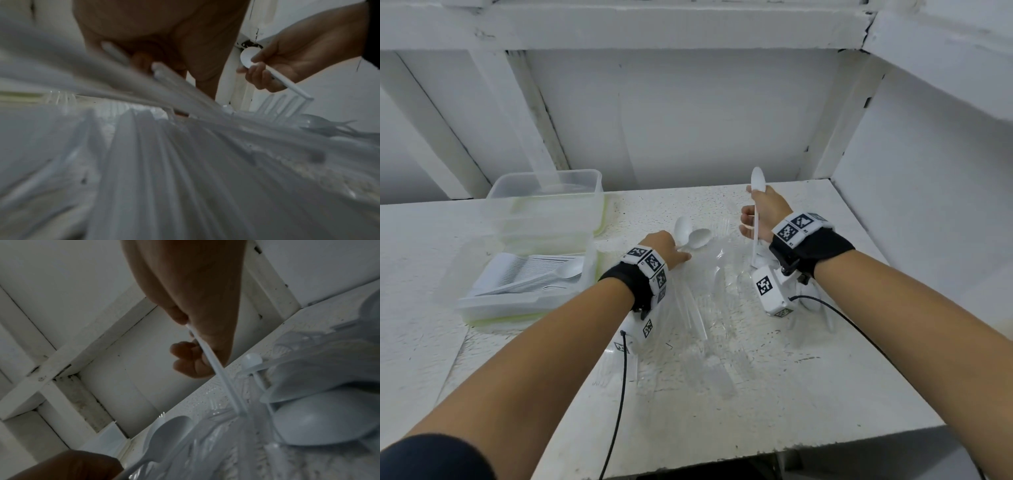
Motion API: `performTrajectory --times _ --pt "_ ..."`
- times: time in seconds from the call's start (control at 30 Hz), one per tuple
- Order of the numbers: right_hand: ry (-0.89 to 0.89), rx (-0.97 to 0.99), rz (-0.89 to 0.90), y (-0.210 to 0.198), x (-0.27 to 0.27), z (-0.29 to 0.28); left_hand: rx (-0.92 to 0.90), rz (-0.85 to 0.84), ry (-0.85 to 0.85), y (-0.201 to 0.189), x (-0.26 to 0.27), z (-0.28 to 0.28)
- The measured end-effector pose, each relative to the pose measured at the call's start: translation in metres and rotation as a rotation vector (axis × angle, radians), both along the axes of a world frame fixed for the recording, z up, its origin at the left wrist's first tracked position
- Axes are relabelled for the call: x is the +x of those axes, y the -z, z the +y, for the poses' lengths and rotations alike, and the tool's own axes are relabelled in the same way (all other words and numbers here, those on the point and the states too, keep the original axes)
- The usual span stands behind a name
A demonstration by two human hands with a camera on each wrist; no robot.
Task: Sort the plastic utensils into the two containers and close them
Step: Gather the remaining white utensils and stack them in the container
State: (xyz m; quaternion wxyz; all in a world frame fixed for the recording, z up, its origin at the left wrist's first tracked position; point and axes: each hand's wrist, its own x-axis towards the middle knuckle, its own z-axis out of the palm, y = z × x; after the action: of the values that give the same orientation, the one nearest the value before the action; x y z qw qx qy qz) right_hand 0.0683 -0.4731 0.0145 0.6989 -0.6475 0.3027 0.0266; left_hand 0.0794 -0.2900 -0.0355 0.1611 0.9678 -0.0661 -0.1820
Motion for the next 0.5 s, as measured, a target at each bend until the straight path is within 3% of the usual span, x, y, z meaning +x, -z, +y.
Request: performTrajectory --times 0.17,0.37,0.5 --pt "-0.148 -0.17 0.015 0.001 -0.001 -0.027 -0.047 -0.014 -0.05 -0.002 -0.001 0.0" --pt "-0.23 -0.353 0.157 -0.004 0.003 -0.048 -0.362 -0.13 -0.177 -0.017 -0.003 0.018" --pt "-0.473 -0.833 0.27 0.001 0.01 -0.046 -0.552 -0.218 -0.296 -0.025 -0.006 0.033"
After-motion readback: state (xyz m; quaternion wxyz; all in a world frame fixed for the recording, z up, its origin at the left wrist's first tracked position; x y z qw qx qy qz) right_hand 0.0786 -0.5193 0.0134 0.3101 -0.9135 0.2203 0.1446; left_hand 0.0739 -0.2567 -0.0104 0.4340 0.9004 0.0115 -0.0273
